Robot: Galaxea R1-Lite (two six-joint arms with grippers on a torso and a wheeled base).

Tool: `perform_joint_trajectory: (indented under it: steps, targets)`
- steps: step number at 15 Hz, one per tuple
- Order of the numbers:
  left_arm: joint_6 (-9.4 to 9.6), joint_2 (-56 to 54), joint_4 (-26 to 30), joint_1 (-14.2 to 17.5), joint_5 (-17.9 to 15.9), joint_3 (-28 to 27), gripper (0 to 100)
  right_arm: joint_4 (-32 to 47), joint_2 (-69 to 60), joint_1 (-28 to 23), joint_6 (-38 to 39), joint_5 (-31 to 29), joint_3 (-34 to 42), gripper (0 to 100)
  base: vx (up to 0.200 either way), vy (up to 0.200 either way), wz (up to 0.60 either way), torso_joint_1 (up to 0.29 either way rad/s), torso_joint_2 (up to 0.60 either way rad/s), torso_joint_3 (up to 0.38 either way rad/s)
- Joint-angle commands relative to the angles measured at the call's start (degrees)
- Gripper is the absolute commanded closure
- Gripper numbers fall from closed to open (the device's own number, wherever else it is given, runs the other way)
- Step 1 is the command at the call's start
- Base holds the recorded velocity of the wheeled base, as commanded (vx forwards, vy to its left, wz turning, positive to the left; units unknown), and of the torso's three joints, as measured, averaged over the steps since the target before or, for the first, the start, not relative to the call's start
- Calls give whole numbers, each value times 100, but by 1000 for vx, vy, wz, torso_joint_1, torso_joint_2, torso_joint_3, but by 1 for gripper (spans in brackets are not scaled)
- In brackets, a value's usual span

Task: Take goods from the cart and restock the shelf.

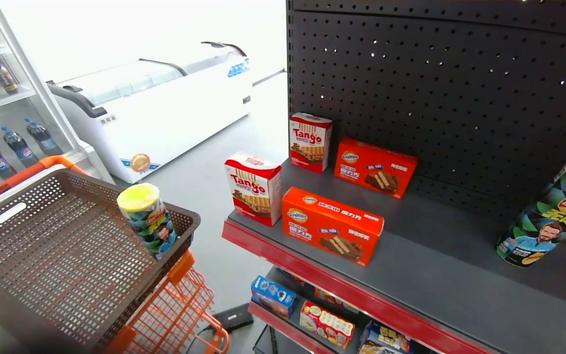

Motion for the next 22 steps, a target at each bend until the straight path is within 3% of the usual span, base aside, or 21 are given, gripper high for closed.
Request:
perform_joint_trajectory:
  steps: [1, 4, 5, 6, 9, 12, 14, 15, 16, 17, 18, 21, 22]
  targets:
    - [26, 1660, 272, -6, 124, -1095, 0, -4, 4, -1, 2, 1, 0, 0, 0, 0, 0, 0, 0, 0]
    - [-18, 3058, -98, -67, 115, -1517, 0, -4, 4, -1, 2, 1, 0, 0, 0, 0, 0, 0, 0, 0]
    - [-27, 3875, -599, -58, 89, -1508, 0, 5, 4, -1, 2, 1, 0, 0, 0, 0, 0, 0, 0, 0]
    - [-18, 4244, -757, 38, 36, -1508, 0, 5, 4, -1, 2, 1, 0, 0, 0, 0, 0, 0, 0, 0]
    - [-18, 5211, -1328, 47, -421, -1420, 0, -4, 4, -1, 2, 1, 0, 0, 0, 0, 0, 0, 0, 0]
    - [44, 7048, -3648, 117, -588, -1007, 0, -4, 4, -1, 2, 1, 0, 0, 0, 0, 0, 0, 0, 0]
    - [44, 7259, -3877, 153, -579, -998, 0, 5, 4, -1, 2, 1, 0, 0, 0, 0, 0, 0, 0, 0]
    - [184, 8287, -5397, 328, -579, -954, 0, -4, 4, -1, 2, 1, 0, 0, 0, 0, 0, 0, 0, 0]
    - [342, 8612, -5784, 381, -570, -831, 0, 5, 4, -1, 2, 1, 0, 0, 0, 0, 0, 0, 0, 0]
    - [624, 9122, -6549, 557, -579, -770, 0, -4, 4, -1, 2, 1, 0, 0, 0, 0, 0, 0, 0, 0]
    - [747, 9720, -7340, 610, -588, -743, 0, -4, 4, -1, 2, 1, 0, 0, 0, 0, 0, 0, 0, 0]
    - [703, 10757, -8403, 583, -597, -1007, 0, -4, 4, -1, 2, 1, 0, 0, 0, 0, 0, 0, 0, 0]
    - [703, 11012, -8518, 574, -605, -1236, 0, -4, 4, -1, 2, 1, 0, 0, 0, 0, 0, 0, 0, 0]
